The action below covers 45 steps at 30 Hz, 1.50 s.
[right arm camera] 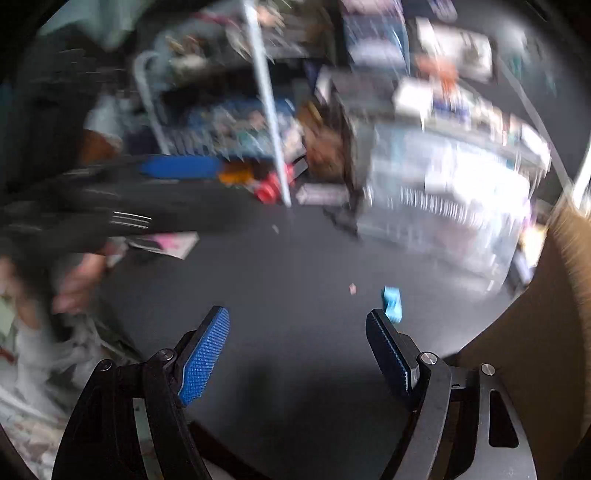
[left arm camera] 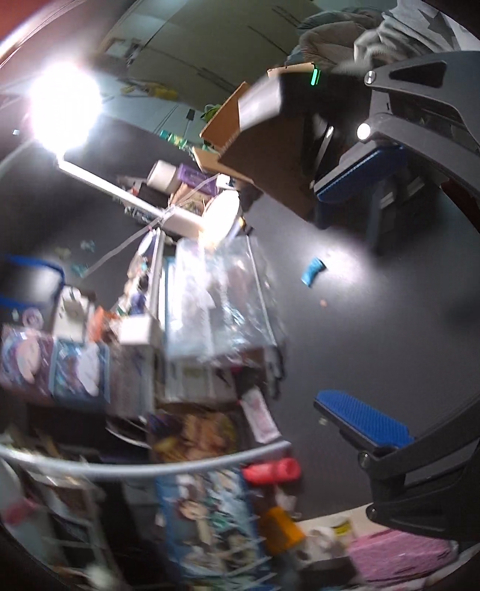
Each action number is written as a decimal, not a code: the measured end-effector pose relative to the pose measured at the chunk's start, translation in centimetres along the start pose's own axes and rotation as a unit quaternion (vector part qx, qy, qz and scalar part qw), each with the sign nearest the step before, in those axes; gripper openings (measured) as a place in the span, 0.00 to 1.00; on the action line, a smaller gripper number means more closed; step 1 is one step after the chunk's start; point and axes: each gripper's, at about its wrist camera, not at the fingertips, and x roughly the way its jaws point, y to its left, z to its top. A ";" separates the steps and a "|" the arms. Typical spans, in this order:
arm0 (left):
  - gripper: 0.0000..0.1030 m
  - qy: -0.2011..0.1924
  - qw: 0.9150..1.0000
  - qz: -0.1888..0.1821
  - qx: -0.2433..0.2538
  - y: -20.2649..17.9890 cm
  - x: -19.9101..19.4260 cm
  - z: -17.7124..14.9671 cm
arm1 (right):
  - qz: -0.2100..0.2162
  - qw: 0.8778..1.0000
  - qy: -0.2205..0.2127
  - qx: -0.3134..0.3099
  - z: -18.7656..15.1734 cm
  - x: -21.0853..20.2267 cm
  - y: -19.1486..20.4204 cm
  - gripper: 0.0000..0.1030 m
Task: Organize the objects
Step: 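Move the right tool back to the light-blue item on the desk, then close the right gripper on the light-blue item and lift it, then carry the light-blue item into the cardboard box and open the right gripper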
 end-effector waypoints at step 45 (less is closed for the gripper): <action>0.34 0.040 0.967 -0.251 0.012 -6.3 1.8 4.6 | -0.093 0.970 -0.184 -0.130 -0.6 -11.1 2.6 0.12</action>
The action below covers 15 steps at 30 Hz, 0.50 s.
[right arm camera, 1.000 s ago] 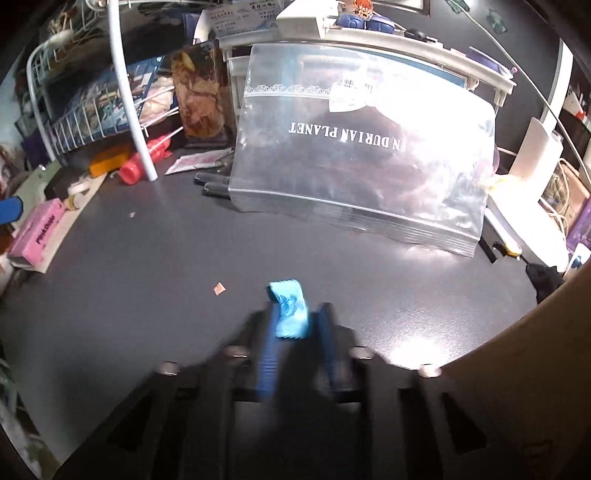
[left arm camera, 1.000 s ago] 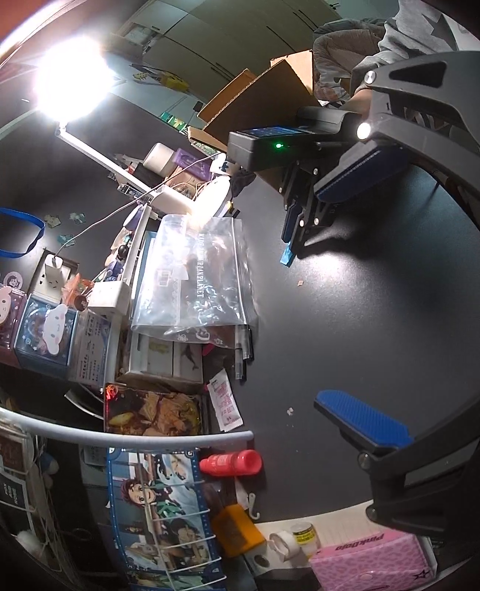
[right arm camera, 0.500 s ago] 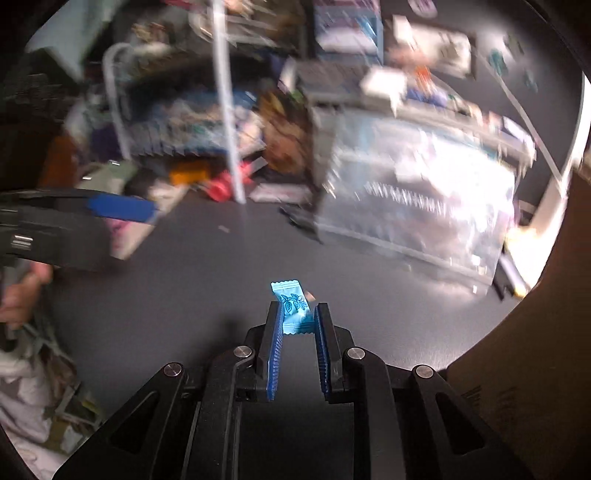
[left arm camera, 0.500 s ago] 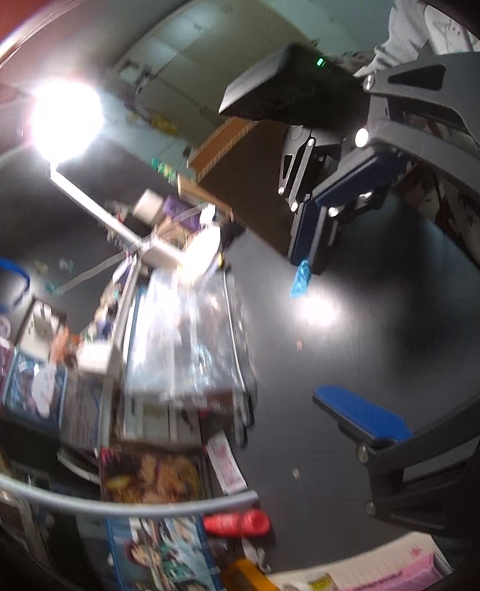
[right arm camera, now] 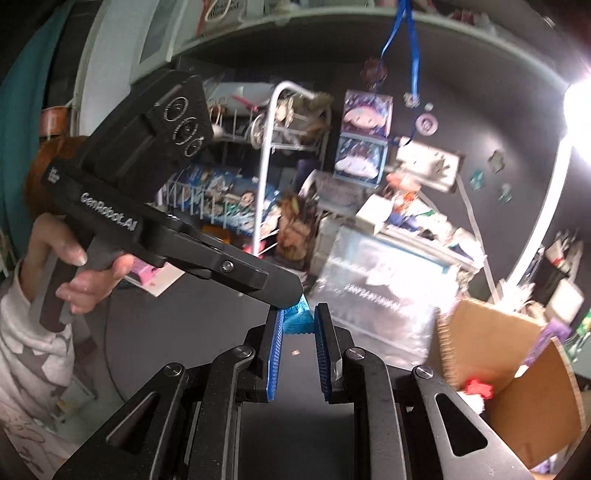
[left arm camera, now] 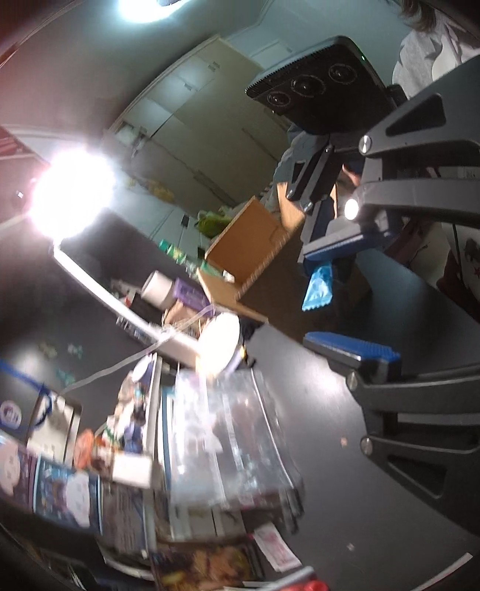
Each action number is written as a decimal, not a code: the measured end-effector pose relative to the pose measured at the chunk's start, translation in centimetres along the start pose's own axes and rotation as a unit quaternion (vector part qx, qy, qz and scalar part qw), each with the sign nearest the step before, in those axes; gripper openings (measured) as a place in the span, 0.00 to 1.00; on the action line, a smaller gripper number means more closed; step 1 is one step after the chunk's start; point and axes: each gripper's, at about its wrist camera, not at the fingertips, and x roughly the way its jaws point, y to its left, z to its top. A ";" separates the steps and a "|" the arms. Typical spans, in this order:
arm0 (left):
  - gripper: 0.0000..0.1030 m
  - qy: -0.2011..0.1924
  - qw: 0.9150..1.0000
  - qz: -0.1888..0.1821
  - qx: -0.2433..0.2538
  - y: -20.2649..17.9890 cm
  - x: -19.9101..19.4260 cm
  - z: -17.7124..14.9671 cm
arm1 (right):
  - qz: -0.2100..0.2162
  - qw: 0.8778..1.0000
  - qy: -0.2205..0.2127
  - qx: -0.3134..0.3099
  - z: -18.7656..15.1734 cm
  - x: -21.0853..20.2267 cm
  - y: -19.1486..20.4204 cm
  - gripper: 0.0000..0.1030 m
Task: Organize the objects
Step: 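Carry the light-blue item into the cardboard box and open the right gripper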
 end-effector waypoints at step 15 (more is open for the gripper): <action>0.22 0.047 0.998 -0.023 0.042 -5.3 7.1 5.3 | -0.065 0.998 -0.014 0.009 -0.9 -4.0 -5.9 0.12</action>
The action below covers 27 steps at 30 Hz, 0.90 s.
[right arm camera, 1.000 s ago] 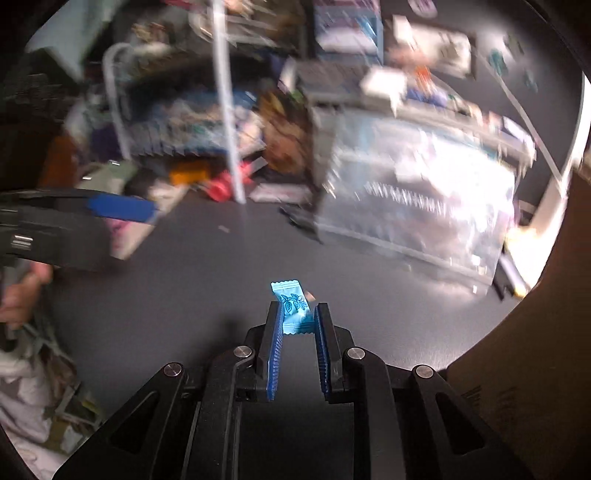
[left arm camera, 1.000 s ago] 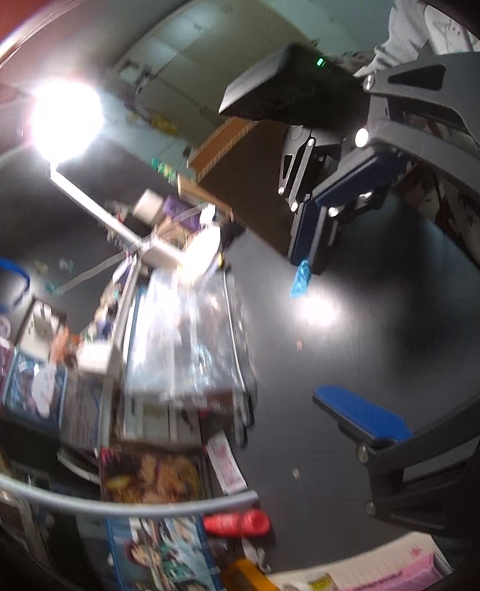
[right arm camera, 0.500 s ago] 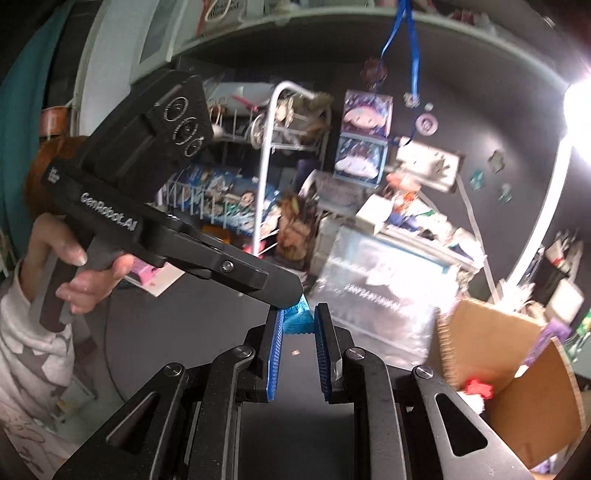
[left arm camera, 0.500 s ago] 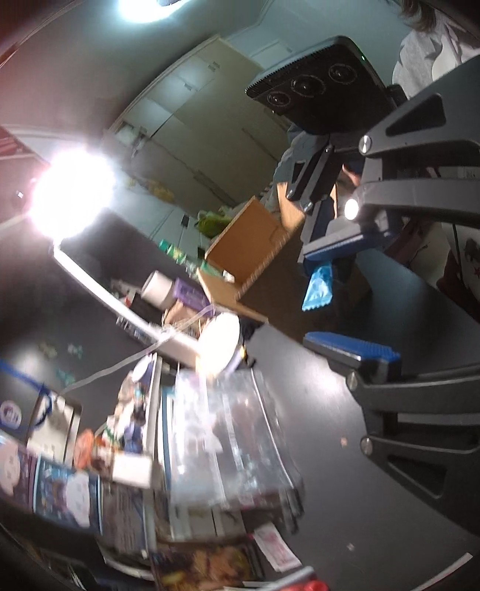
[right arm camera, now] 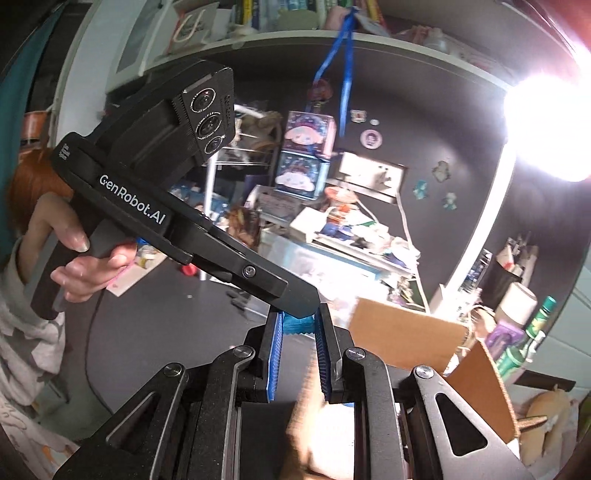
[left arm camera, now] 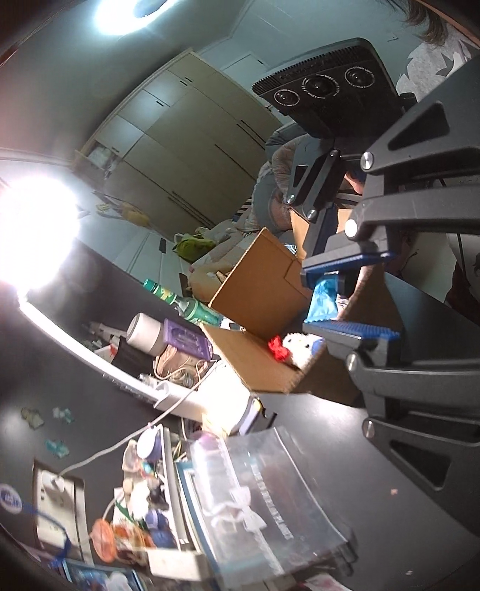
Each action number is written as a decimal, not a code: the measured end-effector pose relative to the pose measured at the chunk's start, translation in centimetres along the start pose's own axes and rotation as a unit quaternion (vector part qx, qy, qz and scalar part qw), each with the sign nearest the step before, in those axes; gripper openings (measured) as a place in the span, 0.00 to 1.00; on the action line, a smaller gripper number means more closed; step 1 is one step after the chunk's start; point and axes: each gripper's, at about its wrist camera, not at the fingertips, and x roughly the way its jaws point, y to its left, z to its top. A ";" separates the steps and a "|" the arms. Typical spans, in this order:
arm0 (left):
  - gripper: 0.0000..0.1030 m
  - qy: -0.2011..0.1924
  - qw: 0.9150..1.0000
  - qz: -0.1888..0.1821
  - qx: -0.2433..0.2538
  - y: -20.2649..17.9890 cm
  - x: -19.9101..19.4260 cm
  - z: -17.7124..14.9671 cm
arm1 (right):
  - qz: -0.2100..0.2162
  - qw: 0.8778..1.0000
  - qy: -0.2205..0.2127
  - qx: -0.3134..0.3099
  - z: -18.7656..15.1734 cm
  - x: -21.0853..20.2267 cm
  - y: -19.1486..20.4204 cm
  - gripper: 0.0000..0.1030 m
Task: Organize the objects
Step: 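Carry the light-blue item into the cardboard box and open the right gripper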
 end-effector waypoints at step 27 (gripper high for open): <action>0.91 0.003 0.987 0.155 0.046 -2.4 4.7 2.1 | -0.043 0.990 0.102 0.092 -3.2 0.7 -9.3 0.43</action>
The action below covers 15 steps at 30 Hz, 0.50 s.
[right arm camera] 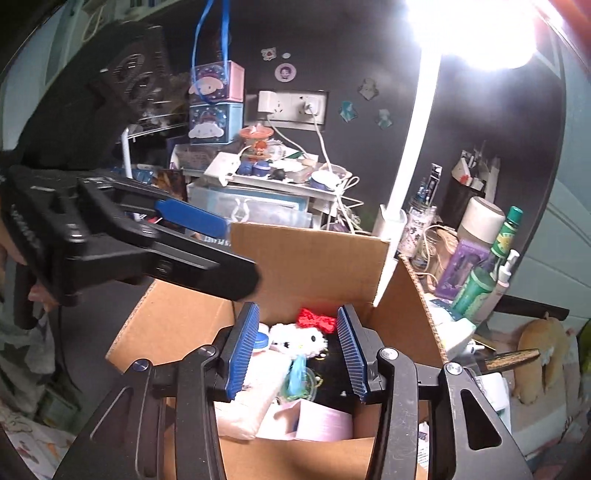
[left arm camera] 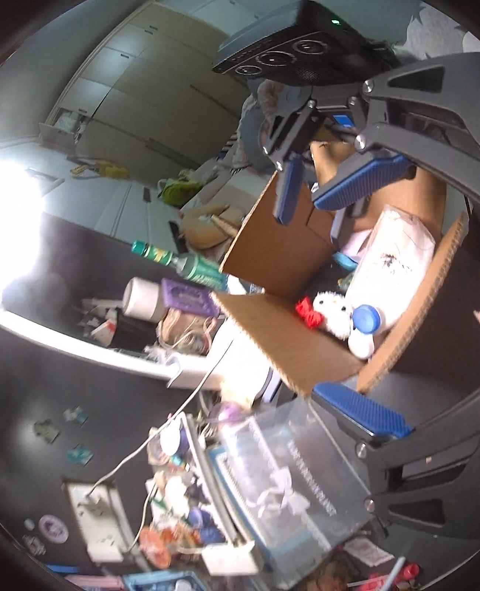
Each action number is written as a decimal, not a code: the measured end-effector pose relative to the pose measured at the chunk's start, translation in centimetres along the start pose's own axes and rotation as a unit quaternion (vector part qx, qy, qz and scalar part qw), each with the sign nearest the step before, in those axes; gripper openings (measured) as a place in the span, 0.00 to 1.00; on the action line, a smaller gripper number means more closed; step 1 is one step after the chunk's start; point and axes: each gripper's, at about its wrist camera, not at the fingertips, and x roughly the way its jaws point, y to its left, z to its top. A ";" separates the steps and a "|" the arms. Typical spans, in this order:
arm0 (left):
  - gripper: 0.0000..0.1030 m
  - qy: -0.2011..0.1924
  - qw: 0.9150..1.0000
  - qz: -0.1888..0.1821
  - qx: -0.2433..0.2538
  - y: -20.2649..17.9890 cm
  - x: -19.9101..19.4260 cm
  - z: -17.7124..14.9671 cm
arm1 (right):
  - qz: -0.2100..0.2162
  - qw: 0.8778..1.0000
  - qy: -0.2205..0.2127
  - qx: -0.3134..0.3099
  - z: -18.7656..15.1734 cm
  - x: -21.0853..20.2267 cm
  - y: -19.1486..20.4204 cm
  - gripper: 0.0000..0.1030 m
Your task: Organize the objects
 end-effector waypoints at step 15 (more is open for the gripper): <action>1.00 -0.101 0.985 0.133 -0.041 0.9 -8.0 -5.5 | 0.013 0.999 -0.037 0.003 0.9 -1.3 1.7 0.94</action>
